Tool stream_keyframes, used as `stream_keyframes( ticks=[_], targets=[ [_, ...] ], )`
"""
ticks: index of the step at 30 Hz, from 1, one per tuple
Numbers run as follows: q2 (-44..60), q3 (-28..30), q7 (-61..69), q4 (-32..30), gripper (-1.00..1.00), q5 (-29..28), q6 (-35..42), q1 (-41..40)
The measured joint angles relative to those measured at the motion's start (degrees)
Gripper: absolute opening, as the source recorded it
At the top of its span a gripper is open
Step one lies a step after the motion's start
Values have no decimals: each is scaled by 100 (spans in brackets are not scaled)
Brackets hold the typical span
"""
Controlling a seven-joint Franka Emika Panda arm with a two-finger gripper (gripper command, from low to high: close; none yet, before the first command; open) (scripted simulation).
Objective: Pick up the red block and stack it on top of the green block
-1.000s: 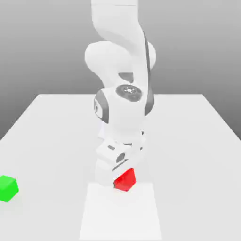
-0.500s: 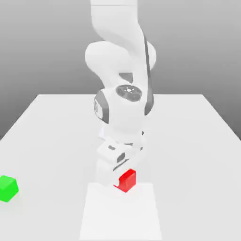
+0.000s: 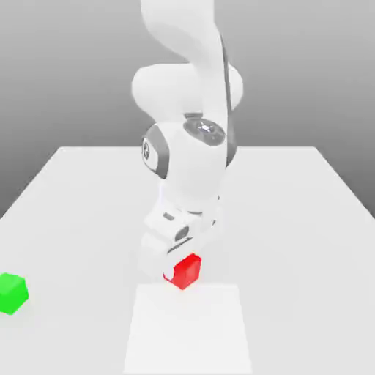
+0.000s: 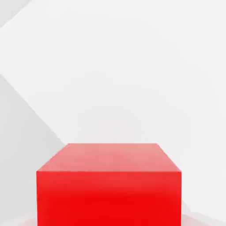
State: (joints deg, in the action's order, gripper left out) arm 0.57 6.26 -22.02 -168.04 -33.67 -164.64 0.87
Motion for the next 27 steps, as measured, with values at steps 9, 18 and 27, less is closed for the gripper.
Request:
stream_keyframes(
  ticks=[9,18,27],
  targets=[
    [-654,217,1123,-229,-100,1532,155,564],
    [-520,1097,1532,450,-100,2948,635,485],
    [534,2023,755,2309,-100,3880,1503,-1444]
  ],
)
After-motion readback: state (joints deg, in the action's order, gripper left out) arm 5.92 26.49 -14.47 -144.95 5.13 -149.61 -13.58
